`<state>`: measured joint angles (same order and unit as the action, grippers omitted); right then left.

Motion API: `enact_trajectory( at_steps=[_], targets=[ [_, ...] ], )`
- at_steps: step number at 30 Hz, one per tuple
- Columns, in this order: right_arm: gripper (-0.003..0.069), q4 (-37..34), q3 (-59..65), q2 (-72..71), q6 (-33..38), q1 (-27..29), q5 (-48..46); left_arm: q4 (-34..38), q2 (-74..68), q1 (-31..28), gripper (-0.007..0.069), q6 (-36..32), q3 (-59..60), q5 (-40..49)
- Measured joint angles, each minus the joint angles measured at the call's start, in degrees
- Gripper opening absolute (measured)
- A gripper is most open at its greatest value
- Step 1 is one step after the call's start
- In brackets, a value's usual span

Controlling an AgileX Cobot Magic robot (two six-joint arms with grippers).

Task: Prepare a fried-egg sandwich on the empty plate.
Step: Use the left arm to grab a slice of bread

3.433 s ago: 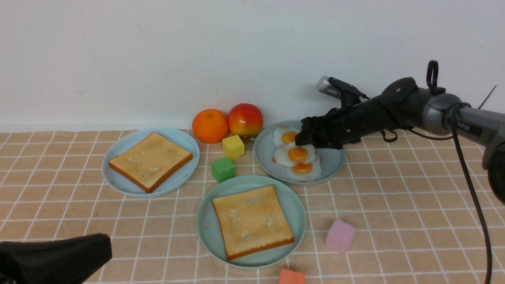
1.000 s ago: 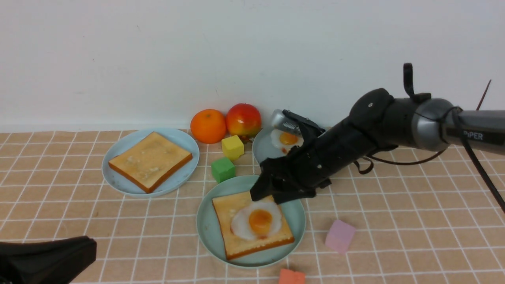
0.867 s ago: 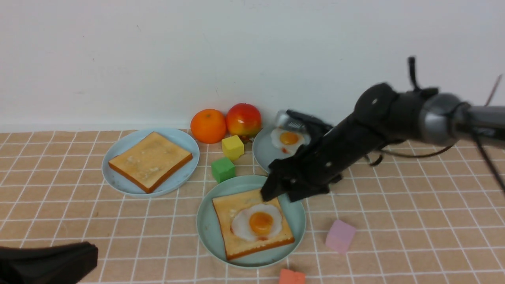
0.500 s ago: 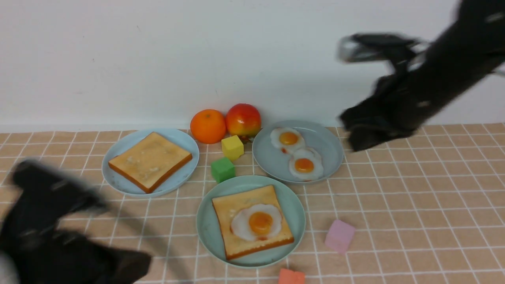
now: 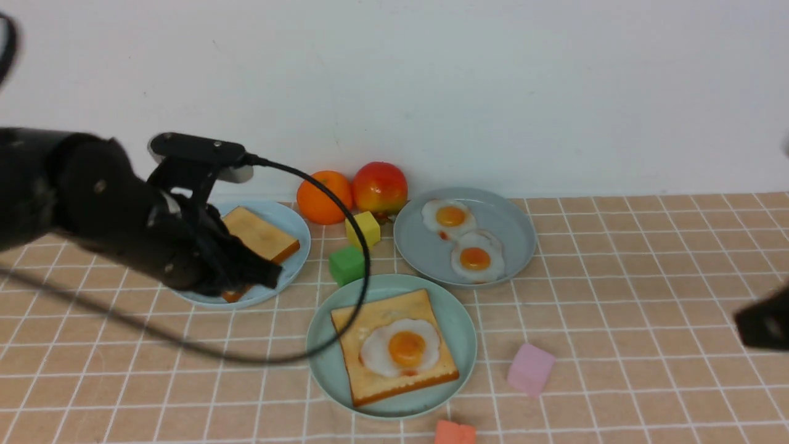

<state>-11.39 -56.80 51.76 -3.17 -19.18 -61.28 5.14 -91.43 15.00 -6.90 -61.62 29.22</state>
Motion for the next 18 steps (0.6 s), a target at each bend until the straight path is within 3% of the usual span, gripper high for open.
enact_trajectory(
  at_steps=[6,12,15,18],
  targets=[
    [0.0020,0.2,2.2,-7.9,0.0,0.0,-0.4,-7.2,-9.8,-2.8,0.0091,-4.3,-5.0,-5.2],
    [0.0027,0.3,2.2,-12.2,0.0,0.0,-0.7,-10.6,-16.6,-3.2,0.0340,-4.6,-7.2,-9.1],
    [0.0032,0.2,2.2,-12.4,0.0,0.0,-0.9,-12.5,-18.9,-3.2,0.0402,-4.6,-7.2,-11.4],
    [0.0034,-0.1,2.2,-12.4,0.0,0.0,-1.0,-13.2,-20.5,-3.2,0.0419,-4.6,-7.2,-12.5]
  ],
)
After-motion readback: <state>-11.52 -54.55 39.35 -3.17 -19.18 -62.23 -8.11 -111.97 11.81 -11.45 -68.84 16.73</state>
